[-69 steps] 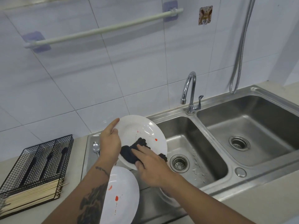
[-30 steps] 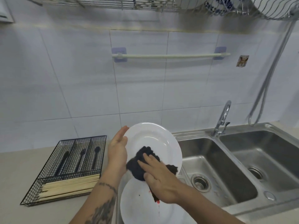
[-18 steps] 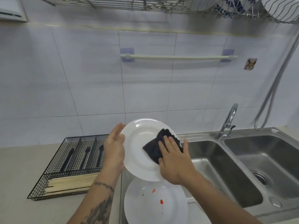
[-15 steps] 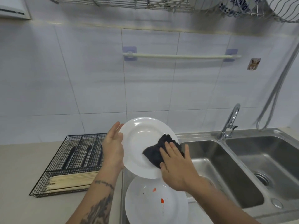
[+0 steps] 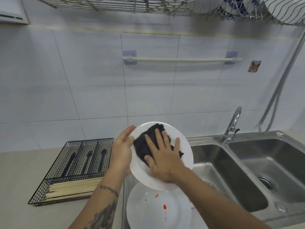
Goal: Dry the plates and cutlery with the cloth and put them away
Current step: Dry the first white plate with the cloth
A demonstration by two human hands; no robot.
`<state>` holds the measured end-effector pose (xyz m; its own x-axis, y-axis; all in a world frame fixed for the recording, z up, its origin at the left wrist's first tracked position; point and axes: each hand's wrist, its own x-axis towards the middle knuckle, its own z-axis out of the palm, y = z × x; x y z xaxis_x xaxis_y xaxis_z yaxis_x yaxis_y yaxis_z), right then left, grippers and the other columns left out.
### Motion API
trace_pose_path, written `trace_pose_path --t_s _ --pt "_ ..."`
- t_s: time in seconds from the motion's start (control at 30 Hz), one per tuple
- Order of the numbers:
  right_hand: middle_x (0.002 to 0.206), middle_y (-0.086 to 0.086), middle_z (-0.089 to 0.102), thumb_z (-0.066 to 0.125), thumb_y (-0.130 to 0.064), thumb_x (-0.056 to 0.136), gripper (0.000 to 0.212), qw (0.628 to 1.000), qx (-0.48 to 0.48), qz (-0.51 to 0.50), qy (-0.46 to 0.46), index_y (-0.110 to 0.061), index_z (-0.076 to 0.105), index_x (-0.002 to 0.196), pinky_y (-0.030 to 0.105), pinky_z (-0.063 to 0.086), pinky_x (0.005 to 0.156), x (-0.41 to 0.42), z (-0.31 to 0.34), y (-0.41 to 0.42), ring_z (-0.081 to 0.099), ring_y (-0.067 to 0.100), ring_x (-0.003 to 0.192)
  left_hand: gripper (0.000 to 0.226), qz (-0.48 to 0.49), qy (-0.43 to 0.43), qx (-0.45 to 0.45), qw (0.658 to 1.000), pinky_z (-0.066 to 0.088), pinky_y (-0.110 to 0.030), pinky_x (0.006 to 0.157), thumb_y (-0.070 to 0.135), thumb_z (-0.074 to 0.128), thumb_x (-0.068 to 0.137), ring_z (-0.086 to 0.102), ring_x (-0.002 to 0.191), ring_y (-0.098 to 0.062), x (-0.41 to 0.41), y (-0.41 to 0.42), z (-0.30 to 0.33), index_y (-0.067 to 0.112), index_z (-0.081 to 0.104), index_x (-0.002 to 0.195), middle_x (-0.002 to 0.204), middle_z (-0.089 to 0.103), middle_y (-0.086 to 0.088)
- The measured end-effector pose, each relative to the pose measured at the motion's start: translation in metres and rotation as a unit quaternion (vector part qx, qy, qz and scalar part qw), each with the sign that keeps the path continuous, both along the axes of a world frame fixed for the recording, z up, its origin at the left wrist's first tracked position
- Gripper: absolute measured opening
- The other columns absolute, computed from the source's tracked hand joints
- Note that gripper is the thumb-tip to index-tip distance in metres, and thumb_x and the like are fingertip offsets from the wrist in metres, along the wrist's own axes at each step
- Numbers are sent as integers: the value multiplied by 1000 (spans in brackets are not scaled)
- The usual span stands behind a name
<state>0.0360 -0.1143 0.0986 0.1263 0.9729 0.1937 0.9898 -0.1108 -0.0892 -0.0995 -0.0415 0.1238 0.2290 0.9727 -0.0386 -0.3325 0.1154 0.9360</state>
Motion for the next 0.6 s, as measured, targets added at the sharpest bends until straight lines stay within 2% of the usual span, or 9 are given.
trace_pose_path --t_s 0.07,0.13,0.17,0.23,0.3,0.33,0.4,0.47,0.6 --pt "164 7 -16 17 -56 95 68 995 34 -49 -75 -34 -3 156 71 -8 109 16 5 3 -15 31 150 42 44 -5 10 999 59 -31 75 2 48 100 73 94 -14 -7 0 1 32 75 109 108 77 5" --pt "164 10 -9 21 -54 94 69 989 48 -103 -92 -31 3 156 73 -1 109 29 8 2 -8 34 150 41 78 -24 11 997 58 -34 80 2 49 100 71 96 -16 -14 2 1 33 74 108 109 76 10" --pt "164 12 -5 27 -52 93 70 988 53 -131 -67 -31 3 156 72 8 109 32 9 1 -2 36 150 41 85 -33 12 996 57 -36 82 2 49 100 71 98 -16 -16 2 0 34 74 107 109 76 12" --pt "157 14 10 40 -43 93 73 983 72 -161 44 -34 2 155 58 36 102 35 10 -1 28 39 137 42 81 -44 12 996 57 -35 81 2 49 100 71 98 -14 -19 0 0 35 73 108 111 75 15" --pt "135 8 28 47 -33 93 75 975 76 -145 148 -37 2 153 43 51 84 40 13 -4 52 30 102 42 43 -37 15 998 57 -33 77 4 47 101 72 97 -13 -22 1 -2 36 73 111 112 75 13" --pt "124 4 30 47 -29 93 75 972 74 -132 179 -39 3 152 42 53 78 44 16 -7 54 26 89 41 7 -22 16 1000 58 -33 76 5 47 102 72 97 -15 -26 3 -1 34 73 113 113 75 10" --pt "115 -1 31 48 -24 93 74 969 79 -102 209 -44 5 150 43 55 75 54 20 -13 56 23 80 38 -77 12 30 997 59 -32 72 6 48 102 73 96 -19 -35 12 3 30 74 116 116 75 1" --pt "114 -6 31 49 -23 93 74 968 82 -56 230 -48 7 148 39 55 77 58 20 -20 56 17 81 38 -144 37 39 988 59 -31 73 4 49 100 73 97 -22 -43 22 9 26 74 118 119 74 -3" --pt "114 -13 30 50 -25 92 73 973 80 -9 216 -52 11 147 31 50 79 59 16 -30 53 15 87 45 -206 116 25 971 56 -44 91 -2 49 99 72 102 -31 -37 23 3 29 78 111 120 74 -2"
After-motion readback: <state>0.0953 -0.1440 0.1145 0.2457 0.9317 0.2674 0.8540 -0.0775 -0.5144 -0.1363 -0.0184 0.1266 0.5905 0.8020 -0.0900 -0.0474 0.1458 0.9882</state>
